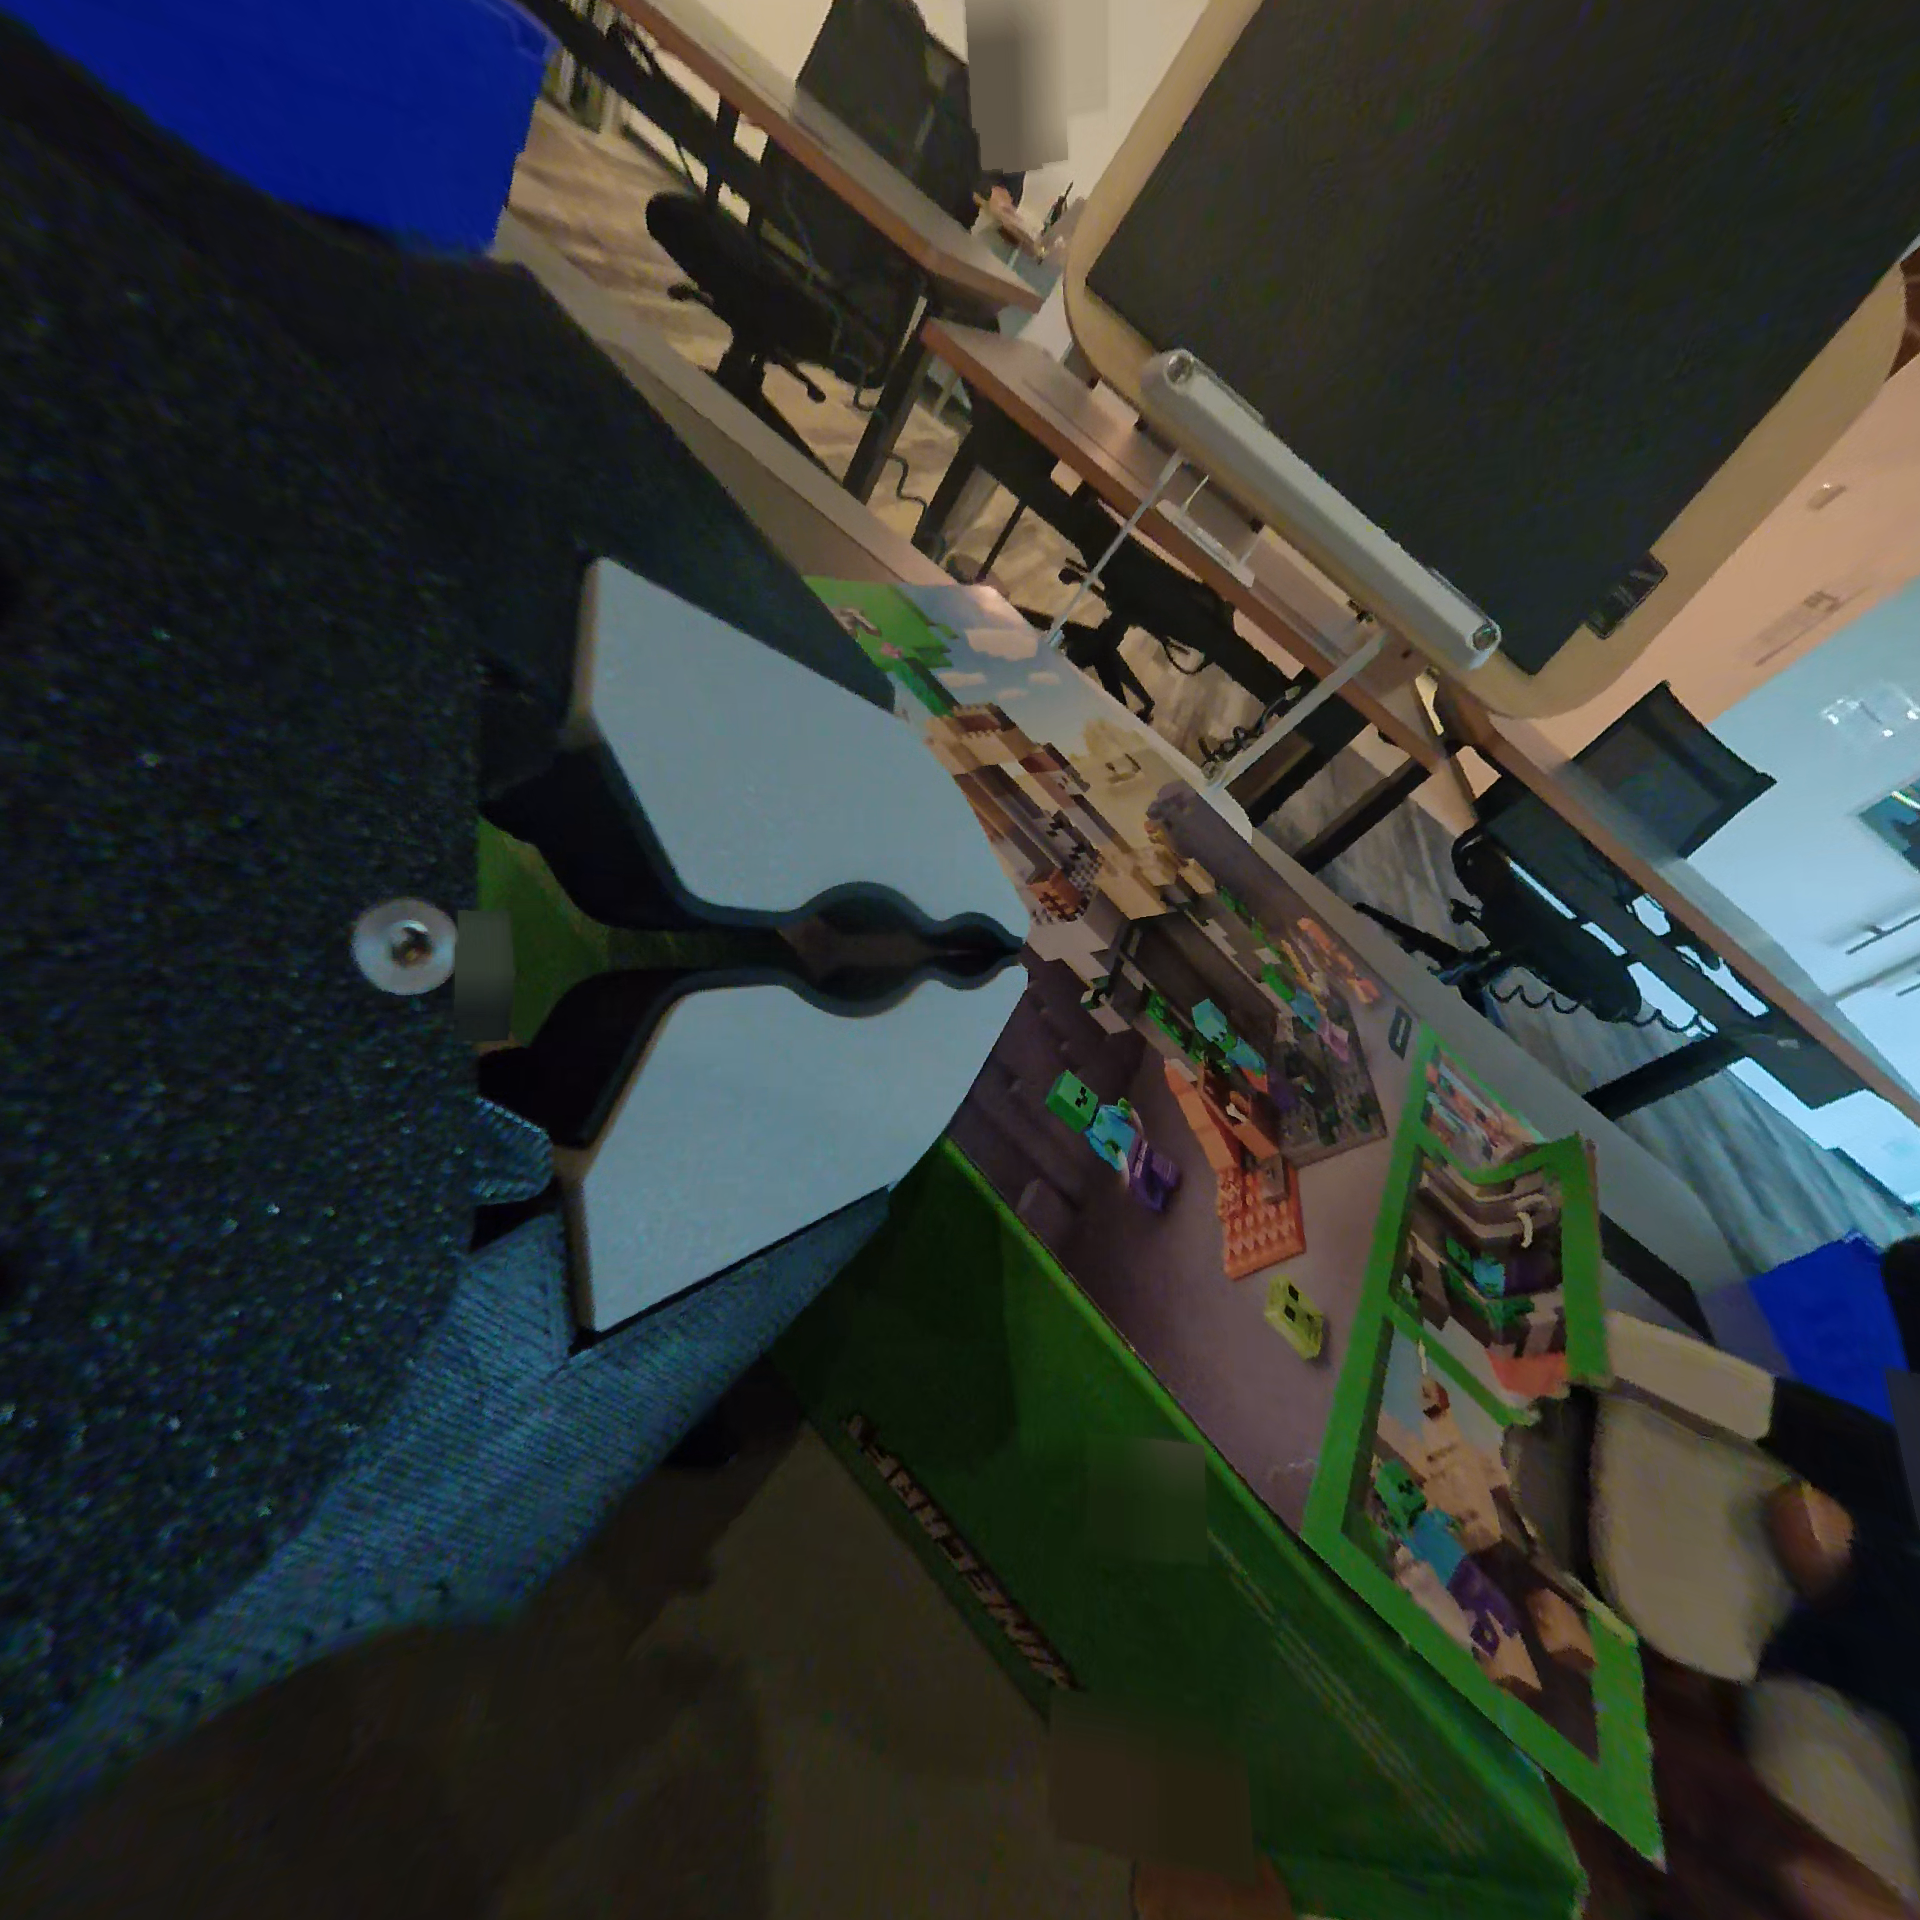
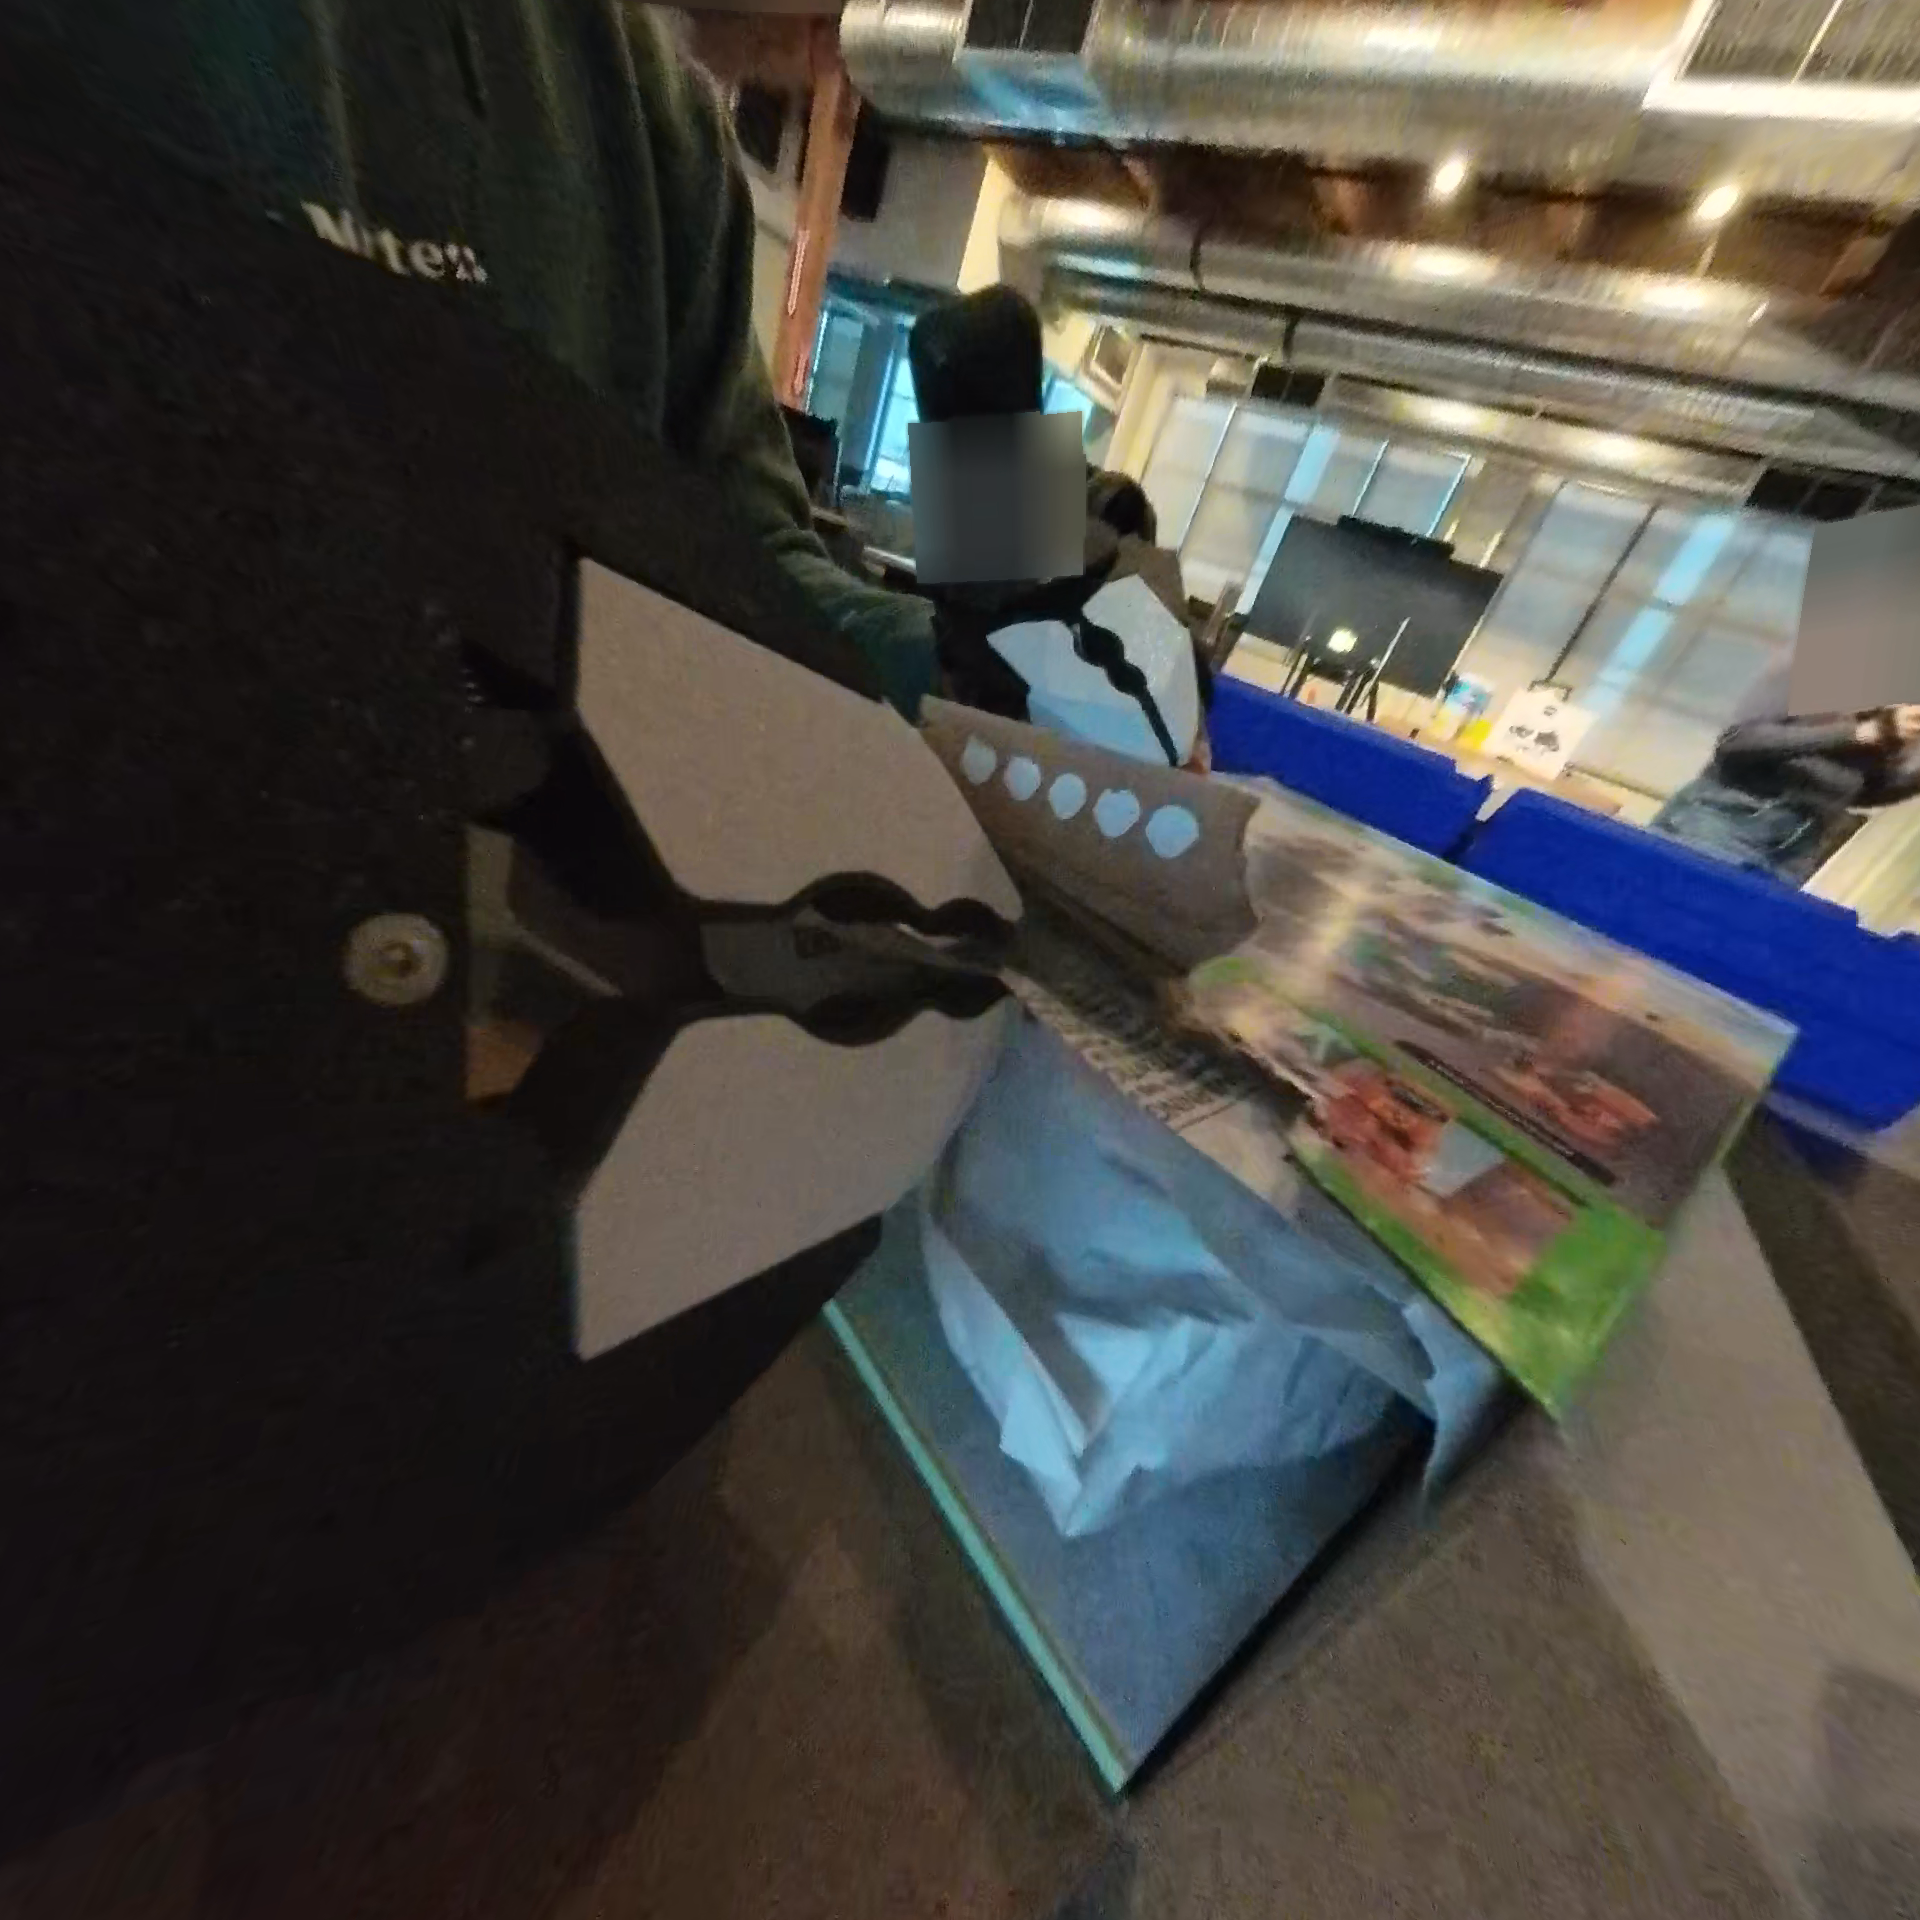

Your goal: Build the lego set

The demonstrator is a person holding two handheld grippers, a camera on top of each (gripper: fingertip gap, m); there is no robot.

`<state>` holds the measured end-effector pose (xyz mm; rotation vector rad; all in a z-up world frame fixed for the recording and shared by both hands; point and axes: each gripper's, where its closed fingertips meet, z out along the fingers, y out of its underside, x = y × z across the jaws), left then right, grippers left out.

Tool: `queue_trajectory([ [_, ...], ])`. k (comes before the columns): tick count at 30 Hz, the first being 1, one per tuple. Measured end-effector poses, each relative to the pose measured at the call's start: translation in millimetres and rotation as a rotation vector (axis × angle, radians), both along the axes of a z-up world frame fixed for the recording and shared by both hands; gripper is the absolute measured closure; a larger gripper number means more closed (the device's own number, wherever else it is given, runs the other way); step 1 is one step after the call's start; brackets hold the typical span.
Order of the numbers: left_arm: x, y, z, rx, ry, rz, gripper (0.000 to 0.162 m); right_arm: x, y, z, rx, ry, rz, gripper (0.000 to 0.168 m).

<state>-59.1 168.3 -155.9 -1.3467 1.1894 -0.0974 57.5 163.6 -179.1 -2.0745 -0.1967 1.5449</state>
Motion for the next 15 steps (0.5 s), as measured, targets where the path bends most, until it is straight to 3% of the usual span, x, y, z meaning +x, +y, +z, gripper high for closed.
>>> queue_trajectory([
  [4,0.1,2.0,-0.2,0.002,0.036,0.029,0.161,6.0,-1.7,0.0,0.003,0.014,-0.003,0.168],
  [15,1.3,2.5,-0.5,-0.034,0.046,0.074,0.162,54.6,-32.9,9.7,0.014,0.066,0.019,0.168],
])
